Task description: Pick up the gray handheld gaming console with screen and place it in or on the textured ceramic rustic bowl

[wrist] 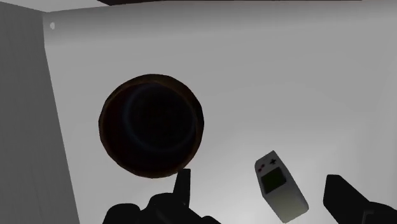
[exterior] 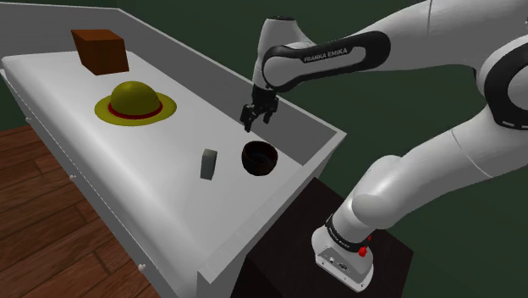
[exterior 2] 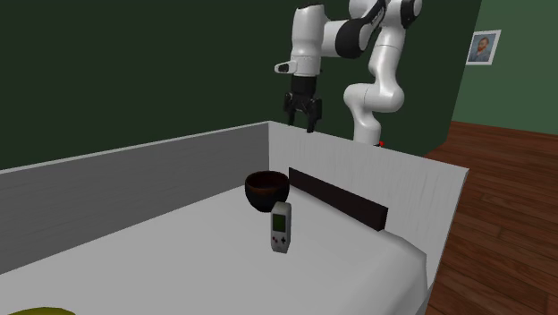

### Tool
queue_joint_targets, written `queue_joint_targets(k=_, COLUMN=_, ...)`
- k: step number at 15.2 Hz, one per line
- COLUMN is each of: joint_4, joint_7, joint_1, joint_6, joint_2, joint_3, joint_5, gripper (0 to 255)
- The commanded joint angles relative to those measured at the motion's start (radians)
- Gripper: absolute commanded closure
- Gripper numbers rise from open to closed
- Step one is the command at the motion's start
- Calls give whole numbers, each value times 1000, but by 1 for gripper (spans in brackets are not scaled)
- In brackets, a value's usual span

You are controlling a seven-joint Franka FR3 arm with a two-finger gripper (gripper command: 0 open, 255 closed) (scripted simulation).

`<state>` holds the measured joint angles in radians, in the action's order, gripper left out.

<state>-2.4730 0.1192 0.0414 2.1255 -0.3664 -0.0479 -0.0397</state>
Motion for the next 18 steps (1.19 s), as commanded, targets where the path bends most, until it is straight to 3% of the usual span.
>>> queue_joint_targets(k=1, joint_4=14, joint_7=26, joint_1=5, joint_6=73, joint_2=85, joint_3=-12, joint_5=6, gripper=0)
queue_joint_targets(k=10, joint_4=141, joint_7=124, joint_1=27, joint_6=292, joint_2=427, joint_3=-48, joint_5=10, gripper=0)
queue_joint_targets(k=18, joint_4=313, joint_7=195, joint_1=57, joint_6=408, joint_2=710, joint_3=-54, joint_5=-6, gripper=0)
